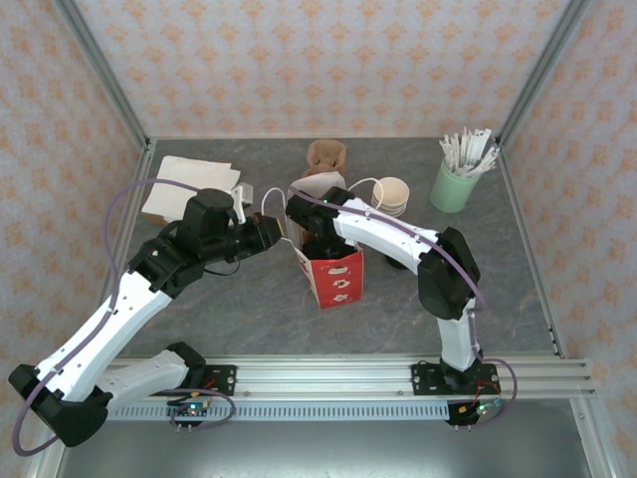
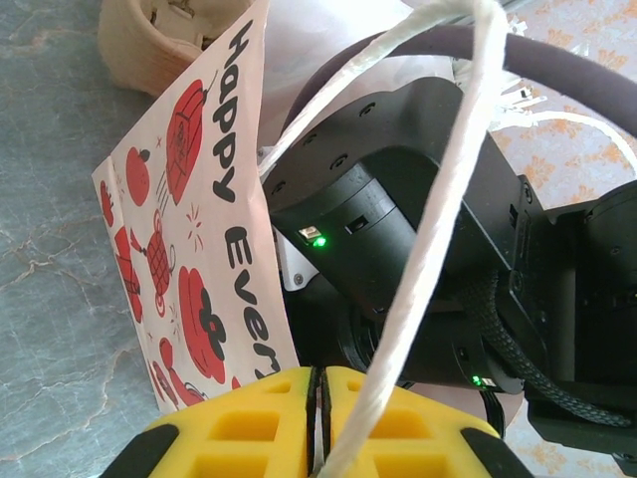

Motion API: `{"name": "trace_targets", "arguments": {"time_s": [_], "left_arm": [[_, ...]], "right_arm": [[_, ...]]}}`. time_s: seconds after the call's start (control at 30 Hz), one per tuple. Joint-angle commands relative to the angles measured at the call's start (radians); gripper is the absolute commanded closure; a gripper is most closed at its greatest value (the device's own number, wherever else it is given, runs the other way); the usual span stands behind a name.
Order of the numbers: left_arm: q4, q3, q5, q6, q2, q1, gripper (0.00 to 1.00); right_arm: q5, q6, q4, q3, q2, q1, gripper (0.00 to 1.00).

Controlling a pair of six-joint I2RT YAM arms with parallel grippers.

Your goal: Pack the takeout coffee

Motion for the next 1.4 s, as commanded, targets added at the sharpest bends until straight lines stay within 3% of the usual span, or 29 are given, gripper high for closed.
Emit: {"name": "trace_targets", "arguments": {"time_s": [0.0,0.83,1.37], "left_arm": [[0.013,0.036,0.012,0.005,0.006,0.001,0.88],[0.016,0.061,0.013,0.005,0.016,0.0,0.87],[0.009,0.063,0.011,0.007,0.032,0.0,0.87]], "right_arm": [[0.076,-0.017,-0.044,-0.049,0.044,-0.013,0.3],[0.063,-0.026,-0.017,0.004,-0.009,-0.018,0.31],[0.074,-0.065,0.08,-0.064,-0.011,-0.018,0.31]]}}
